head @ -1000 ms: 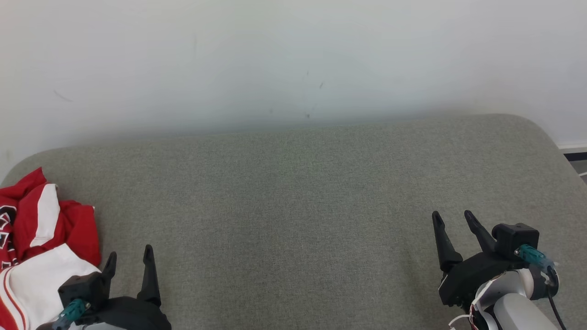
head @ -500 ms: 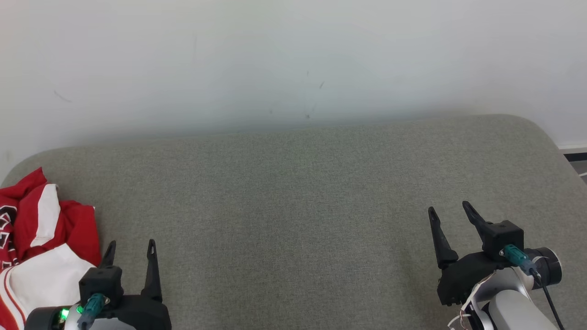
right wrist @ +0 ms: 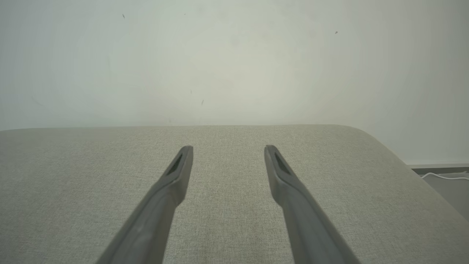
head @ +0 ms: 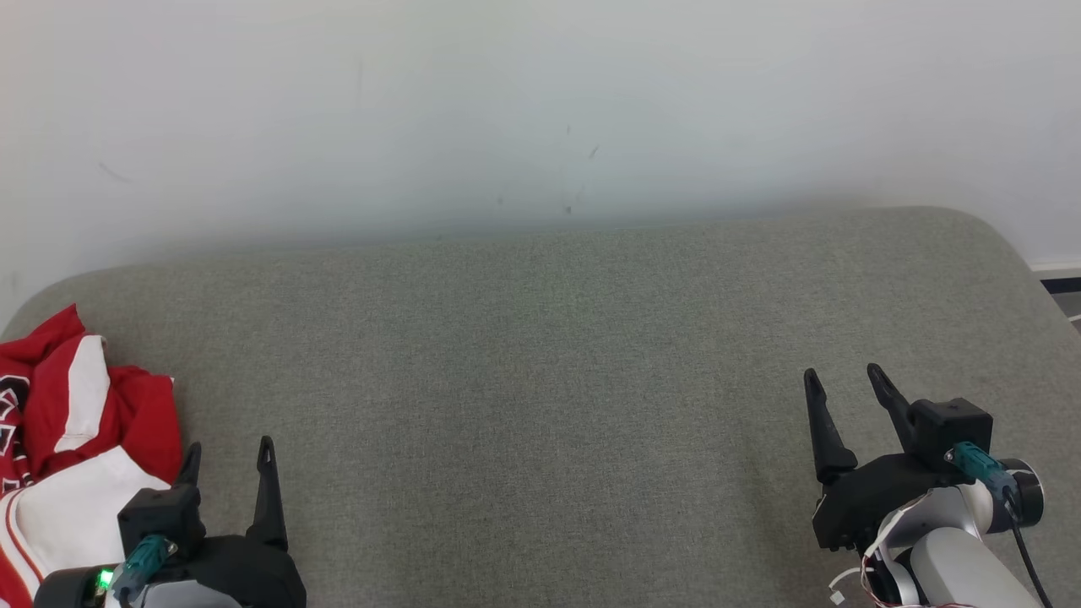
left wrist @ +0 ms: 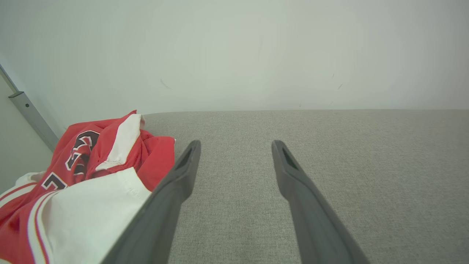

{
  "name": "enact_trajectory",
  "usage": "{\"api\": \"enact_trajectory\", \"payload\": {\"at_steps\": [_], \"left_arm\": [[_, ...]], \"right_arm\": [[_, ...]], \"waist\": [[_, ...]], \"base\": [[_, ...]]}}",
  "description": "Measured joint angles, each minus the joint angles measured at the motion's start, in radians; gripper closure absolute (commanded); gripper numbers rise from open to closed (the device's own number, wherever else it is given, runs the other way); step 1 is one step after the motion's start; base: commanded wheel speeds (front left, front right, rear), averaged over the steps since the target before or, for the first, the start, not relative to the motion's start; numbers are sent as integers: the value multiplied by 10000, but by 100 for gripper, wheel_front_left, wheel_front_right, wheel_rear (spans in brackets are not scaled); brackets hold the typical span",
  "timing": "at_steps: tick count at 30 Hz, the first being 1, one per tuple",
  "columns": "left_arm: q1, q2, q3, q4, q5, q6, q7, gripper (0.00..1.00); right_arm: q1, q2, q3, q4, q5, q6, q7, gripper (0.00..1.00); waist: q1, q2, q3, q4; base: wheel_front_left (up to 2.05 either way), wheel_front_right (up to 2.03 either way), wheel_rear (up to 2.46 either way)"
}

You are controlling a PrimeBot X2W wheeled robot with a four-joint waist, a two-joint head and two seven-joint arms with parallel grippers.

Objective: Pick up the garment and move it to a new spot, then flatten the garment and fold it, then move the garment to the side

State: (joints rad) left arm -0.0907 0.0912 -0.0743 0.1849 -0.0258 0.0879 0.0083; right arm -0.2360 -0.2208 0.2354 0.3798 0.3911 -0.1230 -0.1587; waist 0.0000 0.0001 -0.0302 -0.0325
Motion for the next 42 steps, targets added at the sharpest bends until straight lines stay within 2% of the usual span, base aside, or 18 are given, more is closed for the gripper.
{"api": "enact_trajectory", "payload": {"at_steps": [9, 19, 36, 42], "left_arm": [[-12, -33, -42, -46, 6, 2, 104, 0], [-72, -27, -113, -79, 113, 13, 267, 0], [-87, 90, -27, -359, 263, 100, 499, 0], [-119, 96, -169, -347, 360, 82, 619, 0]], "right_arm": [[36, -40, -111, -90, 130, 0, 0, 0], [274, -69, -71, -192, 138, 61, 2, 0], [221, 121, 286, 58, 203, 353, 35, 0], [234, 155, 263, 69, 211, 351, 0, 0]], "waist": [[0, 0, -7, 119], [0, 0, -39, 769], [0, -1, -133, 3075], [0, 0, -215, 3947]], "base": [[0, 0, 0], [0, 0, 0], [0, 0, 0], [0, 0, 0]]}}
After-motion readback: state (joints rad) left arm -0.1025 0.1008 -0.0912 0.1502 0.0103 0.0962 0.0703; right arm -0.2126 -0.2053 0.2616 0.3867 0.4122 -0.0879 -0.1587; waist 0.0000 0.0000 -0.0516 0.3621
